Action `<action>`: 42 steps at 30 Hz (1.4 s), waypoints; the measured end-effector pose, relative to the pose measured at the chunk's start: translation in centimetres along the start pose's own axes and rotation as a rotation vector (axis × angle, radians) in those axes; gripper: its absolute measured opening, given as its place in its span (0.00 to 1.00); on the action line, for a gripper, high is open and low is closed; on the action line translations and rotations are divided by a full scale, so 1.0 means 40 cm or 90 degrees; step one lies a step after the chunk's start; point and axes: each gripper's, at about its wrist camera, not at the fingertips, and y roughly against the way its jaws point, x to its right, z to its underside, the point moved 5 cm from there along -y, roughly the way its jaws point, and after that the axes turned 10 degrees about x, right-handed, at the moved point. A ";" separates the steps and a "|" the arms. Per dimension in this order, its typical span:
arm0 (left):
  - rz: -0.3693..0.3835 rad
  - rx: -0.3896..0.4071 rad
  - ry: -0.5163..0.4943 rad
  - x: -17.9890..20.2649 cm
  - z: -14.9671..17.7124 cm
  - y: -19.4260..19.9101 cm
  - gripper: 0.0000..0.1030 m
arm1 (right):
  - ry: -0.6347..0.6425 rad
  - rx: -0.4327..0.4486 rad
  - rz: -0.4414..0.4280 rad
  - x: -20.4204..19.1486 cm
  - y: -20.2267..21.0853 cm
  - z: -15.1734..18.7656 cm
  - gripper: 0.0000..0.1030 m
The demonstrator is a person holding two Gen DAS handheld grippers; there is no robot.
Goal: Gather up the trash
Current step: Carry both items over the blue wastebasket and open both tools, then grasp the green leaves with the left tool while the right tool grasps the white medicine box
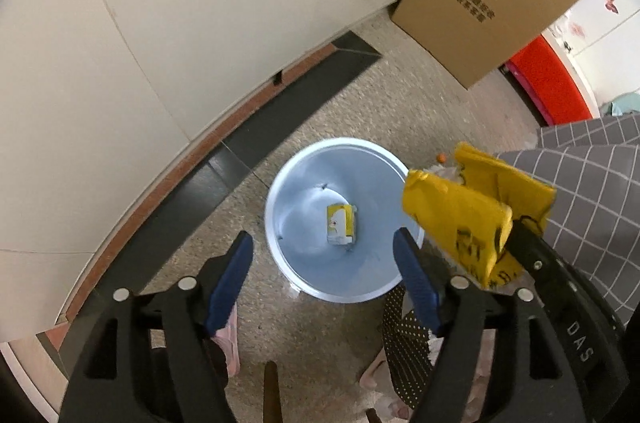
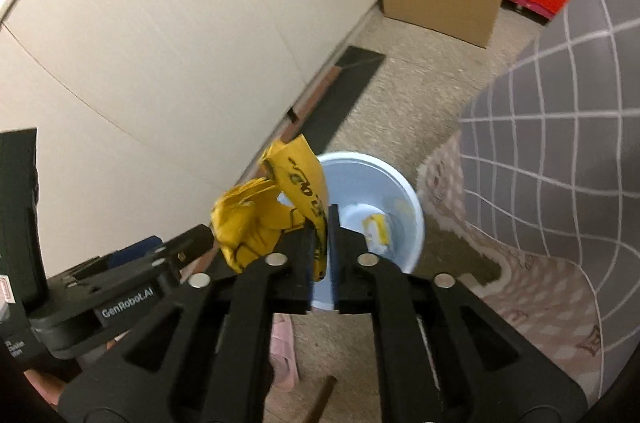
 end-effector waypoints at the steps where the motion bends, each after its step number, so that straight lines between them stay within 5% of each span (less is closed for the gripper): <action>1: -0.006 0.000 0.001 -0.005 -0.001 0.004 0.71 | 0.000 -0.002 0.003 0.003 0.001 -0.002 0.38; 3: -0.013 0.002 0.004 -0.015 -0.003 0.016 0.71 | 0.001 0.008 0.009 0.005 0.017 -0.008 0.57; 10: 0.011 0.040 0.020 0.008 -0.012 0.115 0.71 | 0.069 0.062 0.049 -0.025 0.130 -0.029 0.57; 25: 0.072 0.329 -0.004 0.135 -0.047 0.595 0.74 | 0.076 0.309 -0.024 -0.106 0.669 -0.169 0.64; 34: 0.153 0.370 -0.184 0.496 0.011 0.735 0.76 | -0.006 0.416 0.067 0.179 0.944 -0.191 0.66; 42: 0.258 0.335 -0.375 0.897 0.153 0.755 0.76 | -0.126 0.462 0.301 0.586 1.140 -0.082 0.70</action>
